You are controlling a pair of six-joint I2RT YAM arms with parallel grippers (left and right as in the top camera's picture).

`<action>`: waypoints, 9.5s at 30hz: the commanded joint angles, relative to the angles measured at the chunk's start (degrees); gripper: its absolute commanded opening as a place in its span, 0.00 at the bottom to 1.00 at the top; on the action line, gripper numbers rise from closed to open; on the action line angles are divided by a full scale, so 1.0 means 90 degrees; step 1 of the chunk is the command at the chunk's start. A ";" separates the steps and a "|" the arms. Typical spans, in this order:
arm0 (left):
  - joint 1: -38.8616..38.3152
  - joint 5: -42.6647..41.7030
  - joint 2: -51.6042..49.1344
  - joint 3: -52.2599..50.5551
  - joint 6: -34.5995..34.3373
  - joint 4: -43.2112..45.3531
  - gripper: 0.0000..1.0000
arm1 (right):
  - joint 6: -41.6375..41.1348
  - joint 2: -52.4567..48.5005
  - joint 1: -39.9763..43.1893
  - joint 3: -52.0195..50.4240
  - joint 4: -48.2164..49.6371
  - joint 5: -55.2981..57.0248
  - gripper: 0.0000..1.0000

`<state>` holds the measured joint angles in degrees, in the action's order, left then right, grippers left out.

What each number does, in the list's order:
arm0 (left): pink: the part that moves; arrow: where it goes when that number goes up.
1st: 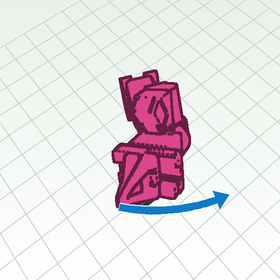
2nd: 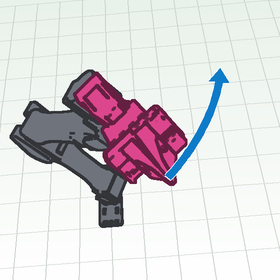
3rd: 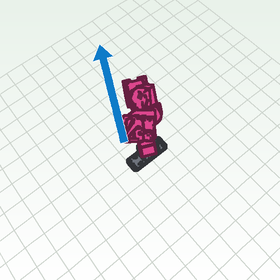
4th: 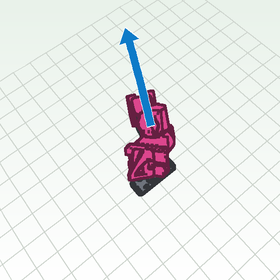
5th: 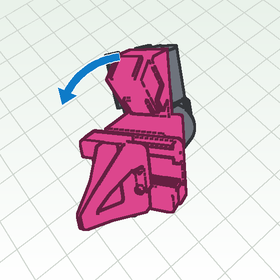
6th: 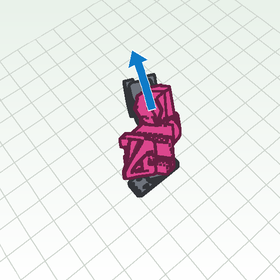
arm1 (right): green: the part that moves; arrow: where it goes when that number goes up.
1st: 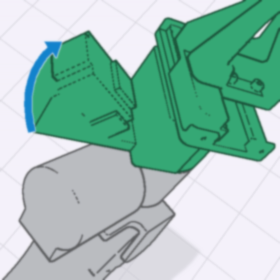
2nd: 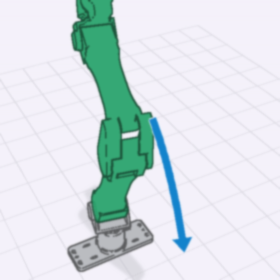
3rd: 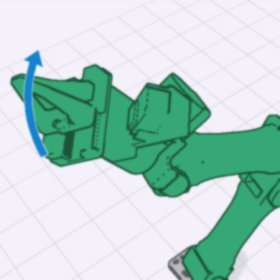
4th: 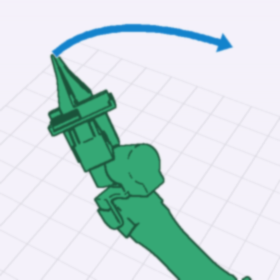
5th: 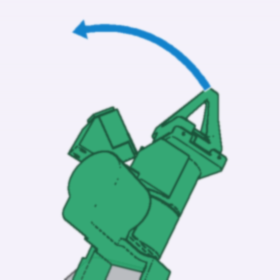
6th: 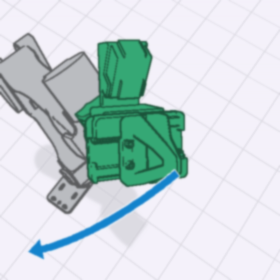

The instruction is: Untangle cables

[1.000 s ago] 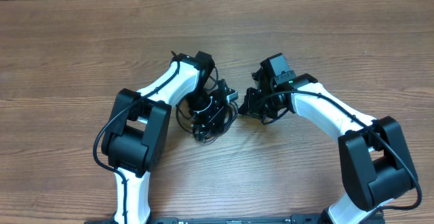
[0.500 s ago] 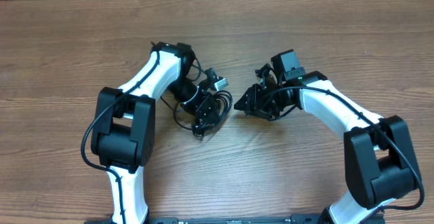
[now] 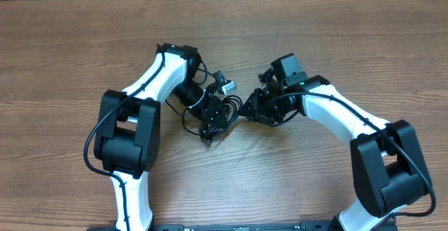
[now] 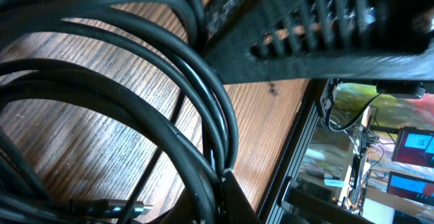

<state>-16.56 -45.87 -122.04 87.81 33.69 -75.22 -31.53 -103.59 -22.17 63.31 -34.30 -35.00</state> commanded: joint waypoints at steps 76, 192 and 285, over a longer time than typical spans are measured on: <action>-0.0046 0.2118 0.0046 -0.0291 -0.2227 0.1892 0.44 | -0.0483 -0.0350 -0.0753 0.0019 0.0131 0.1994 0.16; -0.0364 0.6105 0.0046 -0.1702 -0.4126 0.3728 0.60 | 0.0869 -0.1260 0.0692 0.0588 -0.1520 0.6635 0.90; -0.0204 0.3626 0.2754 -0.0646 -0.4163 0.1872 0.05 | 0.0789 -0.0872 0.0942 0.0148 -0.1666 0.6217 0.04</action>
<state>-18.72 -13.91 -104.38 80.25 -5.52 -57.95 -23.44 -108.73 -14.17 65.45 -50.48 18.57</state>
